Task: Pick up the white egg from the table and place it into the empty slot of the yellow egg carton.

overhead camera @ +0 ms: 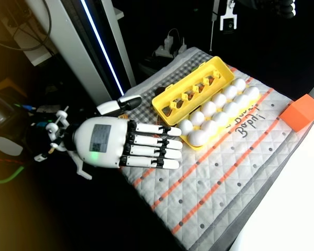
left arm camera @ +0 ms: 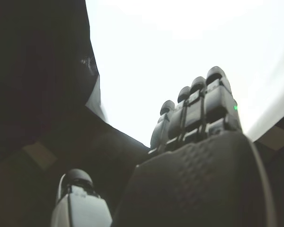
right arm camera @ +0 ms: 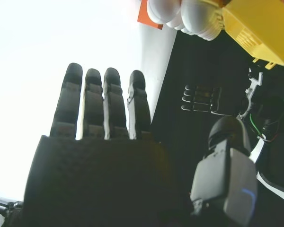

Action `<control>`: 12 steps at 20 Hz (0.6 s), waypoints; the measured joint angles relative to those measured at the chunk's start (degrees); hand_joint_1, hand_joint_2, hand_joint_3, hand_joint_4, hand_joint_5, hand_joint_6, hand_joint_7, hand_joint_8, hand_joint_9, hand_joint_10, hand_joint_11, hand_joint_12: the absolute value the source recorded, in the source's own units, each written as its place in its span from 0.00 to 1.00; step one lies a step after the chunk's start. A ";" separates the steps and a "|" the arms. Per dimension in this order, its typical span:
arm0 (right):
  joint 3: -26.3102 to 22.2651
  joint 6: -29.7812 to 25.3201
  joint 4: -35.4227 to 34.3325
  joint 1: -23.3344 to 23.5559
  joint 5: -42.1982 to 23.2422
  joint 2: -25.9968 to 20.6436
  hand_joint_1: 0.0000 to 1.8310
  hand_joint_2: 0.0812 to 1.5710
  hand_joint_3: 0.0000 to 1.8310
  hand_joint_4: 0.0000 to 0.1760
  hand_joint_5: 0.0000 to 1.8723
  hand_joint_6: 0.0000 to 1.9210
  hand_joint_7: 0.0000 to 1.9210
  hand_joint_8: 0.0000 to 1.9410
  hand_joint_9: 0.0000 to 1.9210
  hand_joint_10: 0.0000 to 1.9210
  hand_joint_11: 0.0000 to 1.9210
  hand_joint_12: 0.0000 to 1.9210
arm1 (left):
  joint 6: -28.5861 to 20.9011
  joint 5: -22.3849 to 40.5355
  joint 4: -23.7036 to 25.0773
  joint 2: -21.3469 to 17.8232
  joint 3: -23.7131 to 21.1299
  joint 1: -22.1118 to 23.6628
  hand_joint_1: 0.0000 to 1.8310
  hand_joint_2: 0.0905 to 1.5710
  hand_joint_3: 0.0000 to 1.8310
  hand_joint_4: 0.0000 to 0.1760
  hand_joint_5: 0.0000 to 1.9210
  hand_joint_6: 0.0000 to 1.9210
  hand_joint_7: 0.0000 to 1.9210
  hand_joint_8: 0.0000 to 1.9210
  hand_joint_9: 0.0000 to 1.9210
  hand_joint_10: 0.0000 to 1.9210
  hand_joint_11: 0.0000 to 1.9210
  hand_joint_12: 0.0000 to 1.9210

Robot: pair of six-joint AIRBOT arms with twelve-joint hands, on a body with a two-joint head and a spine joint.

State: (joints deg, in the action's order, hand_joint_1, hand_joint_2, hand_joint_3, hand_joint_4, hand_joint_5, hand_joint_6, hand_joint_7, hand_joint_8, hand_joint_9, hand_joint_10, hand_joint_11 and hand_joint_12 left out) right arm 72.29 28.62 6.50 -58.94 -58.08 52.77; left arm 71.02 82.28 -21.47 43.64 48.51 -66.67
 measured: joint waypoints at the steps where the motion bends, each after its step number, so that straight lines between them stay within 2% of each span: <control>1: 0.00 0.00 -0.04 -0.02 0.00 0.11 0.03 0.55 0.00 0.49 0.13 0.00 0.08 0.00 0.04 0.00 0.01 0.10 | 0.00 0.04 -0.20 0.00 0.00 0.00 0.00 0.39 0.00 0.52 0.00 0.00 0.00 0.00 0.00 0.00 0.00 0.00; 3: 0.13 0.02 -0.28 -0.24 0.07 0.42 0.02 0.56 0.00 0.45 0.12 0.00 0.08 0.00 0.04 0.00 0.00 0.10 | 0.00 0.07 -0.42 0.00 0.00 0.00 0.00 0.39 0.00 0.55 0.00 0.00 0.00 0.00 0.00 0.00 0.00 0.00; 4: 0.13 0.02 -0.28 -0.24 0.09 0.48 0.02 0.55 0.00 0.51 0.13 0.00 0.09 0.00 0.04 0.00 0.01 0.11 | 0.00 0.00 -0.39 0.00 0.00 0.00 0.00 0.39 0.00 0.55 0.00 0.00 0.00 0.00 0.00 0.00 0.00 0.00; 6: 0.17 0.00 -0.33 -0.24 0.04 0.48 0.02 0.56 0.00 0.56 0.12 0.00 0.08 0.00 0.04 0.00 0.01 0.11 | 0.00 0.02 -0.24 0.00 0.00 0.00 0.00 0.39 0.00 0.51 0.00 0.00 0.00 0.00 0.00 0.00 0.00 0.00; 7: 0.20 0.00 -0.33 -0.24 0.04 0.48 0.02 0.56 0.00 0.54 0.12 0.00 0.08 0.00 0.04 0.00 0.01 0.11 | 0.00 0.02 -0.26 0.00 0.00 0.00 0.00 0.39 0.00 0.50 0.00 0.00 0.00 0.00 0.00 0.00 0.00 0.00; 9: 0.24 0.00 -0.33 -0.24 0.04 0.48 0.03 0.55 0.00 0.50 0.12 0.00 0.08 0.00 0.04 0.00 0.01 0.11 | 0.00 0.04 -0.26 0.00 0.00 0.00 0.00 0.39 0.00 0.56 0.00 0.00 0.00 0.00 0.00 0.00 0.00 0.00; 10: 0.24 0.00 -0.35 -0.24 0.04 0.48 0.02 0.55 0.00 0.49 0.12 0.00 0.08 0.00 0.04 0.00 0.01 0.11 | 0.00 0.02 -0.24 0.00 0.00 0.00 0.00 0.40 0.00 0.53 0.00 0.00 0.00 0.00 0.00 0.00 0.00 0.00; 11: 0.24 0.00 -0.35 -0.24 0.04 0.48 0.02 0.55 0.00 0.50 0.12 0.00 0.09 0.00 0.05 0.00 0.01 0.12 | 0.00 0.04 -0.26 0.00 0.00 0.00 0.00 0.40 0.00 0.56 0.00 0.00 0.00 0.00 0.00 0.00 0.00 0.00; 12: 0.24 0.00 -0.37 -0.24 0.04 0.48 0.03 0.55 0.00 0.57 0.12 0.00 0.09 0.00 0.05 0.00 0.01 0.12 | 0.00 0.02 -0.26 0.00 0.00 0.00 0.00 0.39 0.00 0.57 0.00 0.00 0.00 0.00 0.00 0.00 0.00 0.00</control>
State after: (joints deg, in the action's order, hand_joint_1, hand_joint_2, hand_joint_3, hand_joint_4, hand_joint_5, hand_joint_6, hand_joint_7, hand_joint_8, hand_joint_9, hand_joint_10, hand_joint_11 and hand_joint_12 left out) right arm 72.53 28.62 6.13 -59.18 -58.04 53.25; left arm 71.02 82.30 -21.74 43.64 48.51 -66.67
